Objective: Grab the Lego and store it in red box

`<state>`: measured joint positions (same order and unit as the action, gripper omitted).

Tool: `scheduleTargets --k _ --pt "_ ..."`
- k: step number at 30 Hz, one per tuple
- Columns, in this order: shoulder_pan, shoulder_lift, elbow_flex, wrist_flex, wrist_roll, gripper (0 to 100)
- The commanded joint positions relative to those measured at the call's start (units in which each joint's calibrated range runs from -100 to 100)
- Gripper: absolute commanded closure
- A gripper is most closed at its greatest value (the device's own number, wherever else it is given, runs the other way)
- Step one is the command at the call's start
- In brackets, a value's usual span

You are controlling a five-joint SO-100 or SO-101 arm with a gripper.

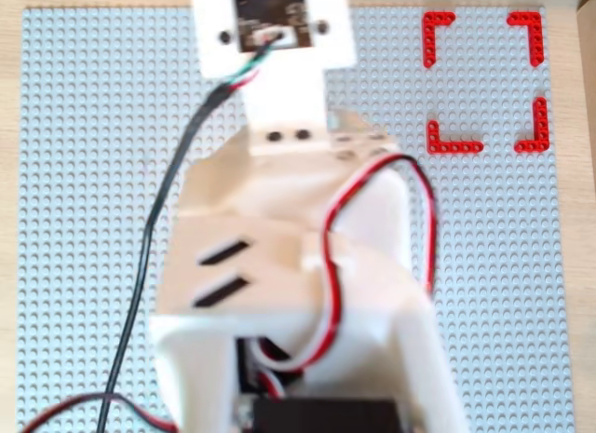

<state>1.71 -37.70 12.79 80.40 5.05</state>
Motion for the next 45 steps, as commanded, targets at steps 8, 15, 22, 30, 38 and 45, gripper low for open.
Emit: scheduleTargets --k 8,15,22,30,38,45 --pt "14.3 -1.4 4.2 -13.6 -7.1 96" --pt "16.4 2.4 15.1 -26.1 -7.8 96" --pt "16.7 18.5 16.2 -34.5 -8.4 96" --pt "17.2 40.1 9.4 -36.2 -8.3 96" --pt "17.1 39.9 6.7 -37.9 -8.3 96" --pt "18.3 37.1 6.8 -41.4 -8.4 89"
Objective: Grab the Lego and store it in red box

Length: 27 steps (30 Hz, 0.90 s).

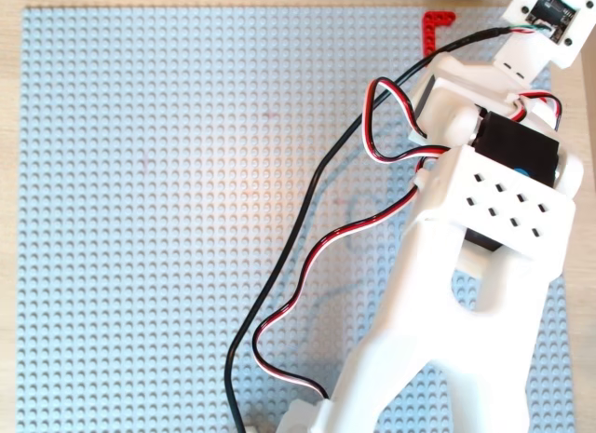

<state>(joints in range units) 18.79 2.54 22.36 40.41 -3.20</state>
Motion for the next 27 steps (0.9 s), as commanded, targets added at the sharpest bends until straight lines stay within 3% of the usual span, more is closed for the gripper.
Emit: scheduleTargets --k 1,9,16,27 --pt "1.3 -3.1 -2.8 -1.4 -0.1 88" --pt "1.6 -3.7 -2.0 -2.5 -0.1 80" --pt "1.5 -3.9 -2.3 -0.5 0.0 80" --pt "0.7 -32.8 -2.7 18.4 0.1 95"
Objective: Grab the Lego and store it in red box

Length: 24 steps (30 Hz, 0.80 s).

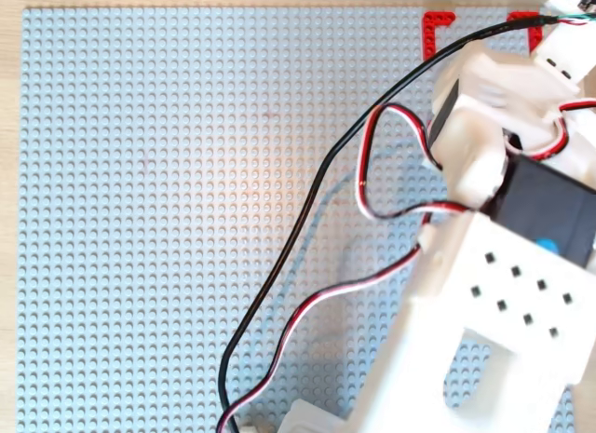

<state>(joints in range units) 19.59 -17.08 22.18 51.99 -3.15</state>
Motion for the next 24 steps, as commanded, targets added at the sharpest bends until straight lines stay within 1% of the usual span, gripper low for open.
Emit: scheduleTargets --k 1,6,10,13,24 --pt "-1.1 -16.7 -2.6 9.1 0.2 96" --pt "-9.0 -31.7 -2.1 19.9 2.2 97" --pt "-16.5 -40.8 -2.0 25.9 2.4 97" --pt "-20.1 -46.6 -2.4 30.4 3.2 97" --pt "-21.2 -64.7 -1.9 42.1 3.3 97"
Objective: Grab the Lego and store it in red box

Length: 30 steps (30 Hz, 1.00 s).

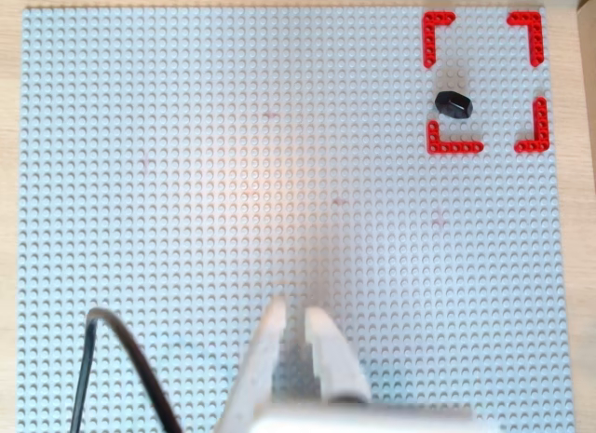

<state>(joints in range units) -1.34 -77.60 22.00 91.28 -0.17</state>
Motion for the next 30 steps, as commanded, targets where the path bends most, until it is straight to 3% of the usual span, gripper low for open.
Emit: scheduleTargets --k 1,12,30 --pt "-0.3 -5.6 -1.7 4.1 0.3 97" --pt "0.1 -21.6 0.9 7.9 0.3 97" --pt "0.0 -21.6 1.4 7.8 0.2 97"
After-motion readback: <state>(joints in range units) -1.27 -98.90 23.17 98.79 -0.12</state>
